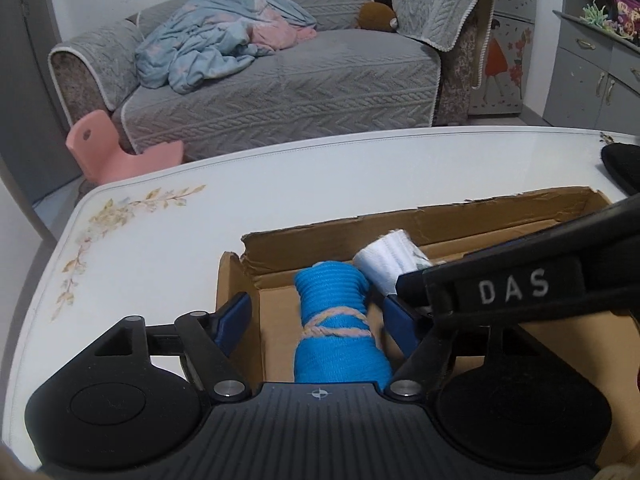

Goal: Organize objects
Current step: 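Carry both rolls into the cardboard tray and open both grippers, then lift both grippers away from the tray back toward the pile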

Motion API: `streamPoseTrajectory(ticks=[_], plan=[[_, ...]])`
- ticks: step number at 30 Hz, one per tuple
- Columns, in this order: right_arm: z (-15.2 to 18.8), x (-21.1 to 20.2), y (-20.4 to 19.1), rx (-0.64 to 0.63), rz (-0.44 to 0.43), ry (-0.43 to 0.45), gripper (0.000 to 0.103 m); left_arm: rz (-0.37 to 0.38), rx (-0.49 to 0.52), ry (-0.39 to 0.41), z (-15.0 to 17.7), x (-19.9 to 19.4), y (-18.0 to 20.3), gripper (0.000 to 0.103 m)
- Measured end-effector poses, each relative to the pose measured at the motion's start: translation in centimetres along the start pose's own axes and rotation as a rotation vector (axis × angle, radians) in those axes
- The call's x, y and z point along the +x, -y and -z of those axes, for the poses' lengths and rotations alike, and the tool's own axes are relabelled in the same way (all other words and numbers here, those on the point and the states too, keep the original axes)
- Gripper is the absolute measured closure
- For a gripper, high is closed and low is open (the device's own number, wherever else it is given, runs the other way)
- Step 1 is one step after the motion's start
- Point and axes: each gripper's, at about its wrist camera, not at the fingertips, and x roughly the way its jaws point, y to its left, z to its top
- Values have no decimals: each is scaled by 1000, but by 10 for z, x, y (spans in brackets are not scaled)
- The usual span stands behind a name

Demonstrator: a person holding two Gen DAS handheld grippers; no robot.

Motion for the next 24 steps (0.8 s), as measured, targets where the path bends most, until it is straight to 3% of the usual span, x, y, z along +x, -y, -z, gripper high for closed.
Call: streamPoseTrajectory(ticks=[13,20,24], plan=[[2,-19,-22,-107,9,-5,57,40,3,-54,3,-30,2,21],[6,-28,-27,-206,-7,-12,56,50,54,-75,9,-42,3,19],[11,-32,-40,-332,-6,-17,52,49,106,-86,12,-48,3,18]])
